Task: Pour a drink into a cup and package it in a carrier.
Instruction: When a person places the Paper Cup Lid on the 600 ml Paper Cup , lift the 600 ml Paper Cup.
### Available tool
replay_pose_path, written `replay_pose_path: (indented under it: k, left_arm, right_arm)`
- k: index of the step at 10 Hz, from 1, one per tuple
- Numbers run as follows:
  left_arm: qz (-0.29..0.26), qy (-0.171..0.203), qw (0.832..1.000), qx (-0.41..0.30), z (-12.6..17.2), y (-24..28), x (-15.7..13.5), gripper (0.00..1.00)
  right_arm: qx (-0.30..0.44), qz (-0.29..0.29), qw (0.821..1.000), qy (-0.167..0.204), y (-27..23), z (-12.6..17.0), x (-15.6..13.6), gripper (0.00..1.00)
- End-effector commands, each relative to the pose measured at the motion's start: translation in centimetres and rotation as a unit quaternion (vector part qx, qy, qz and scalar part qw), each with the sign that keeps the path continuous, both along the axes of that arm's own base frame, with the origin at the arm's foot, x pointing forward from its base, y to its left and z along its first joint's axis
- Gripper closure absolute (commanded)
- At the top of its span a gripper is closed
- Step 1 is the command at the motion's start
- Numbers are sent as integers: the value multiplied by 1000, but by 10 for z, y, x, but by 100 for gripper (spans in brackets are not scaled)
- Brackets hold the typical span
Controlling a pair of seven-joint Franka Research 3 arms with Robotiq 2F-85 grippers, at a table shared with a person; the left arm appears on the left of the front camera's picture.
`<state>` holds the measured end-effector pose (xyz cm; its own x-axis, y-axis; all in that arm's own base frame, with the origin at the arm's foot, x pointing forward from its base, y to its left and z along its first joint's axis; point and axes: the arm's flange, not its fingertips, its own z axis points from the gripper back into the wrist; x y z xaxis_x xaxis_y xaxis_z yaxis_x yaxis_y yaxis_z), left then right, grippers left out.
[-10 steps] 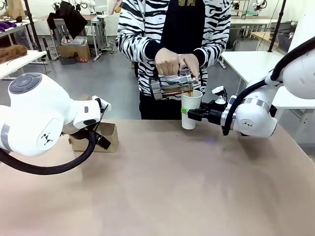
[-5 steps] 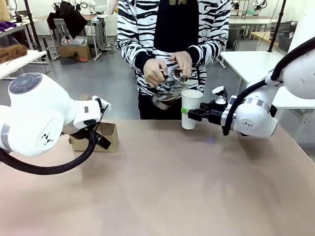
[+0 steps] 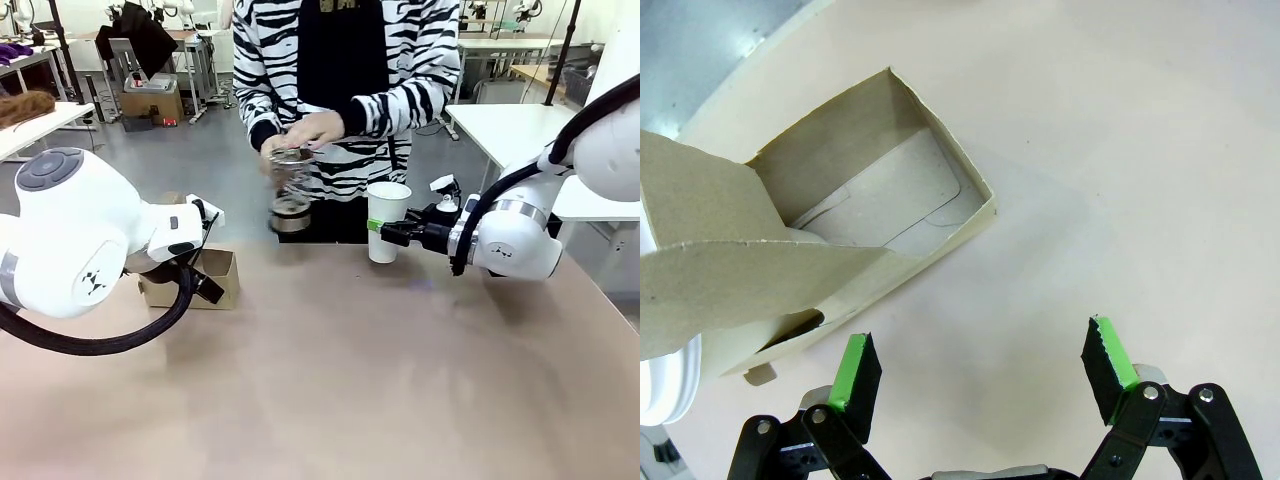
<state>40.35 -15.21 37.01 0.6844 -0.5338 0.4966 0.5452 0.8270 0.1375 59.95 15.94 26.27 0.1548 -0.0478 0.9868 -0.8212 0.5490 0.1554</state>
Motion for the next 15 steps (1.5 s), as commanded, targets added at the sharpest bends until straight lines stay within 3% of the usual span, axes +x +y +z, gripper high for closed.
replay_pose_path:
  k: [1, 15]
  left_arm:
    - [0, 0, 1000, -1, 0, 0, 0, 0]
    - [0, 0, 1000, -1, 0, 0, 0, 0]
  right_arm:
    - [0, 1, 1000, -2, 2, 4, -1, 20]
    - [0, 1, 1000, -2, 2, 4, -1, 20]
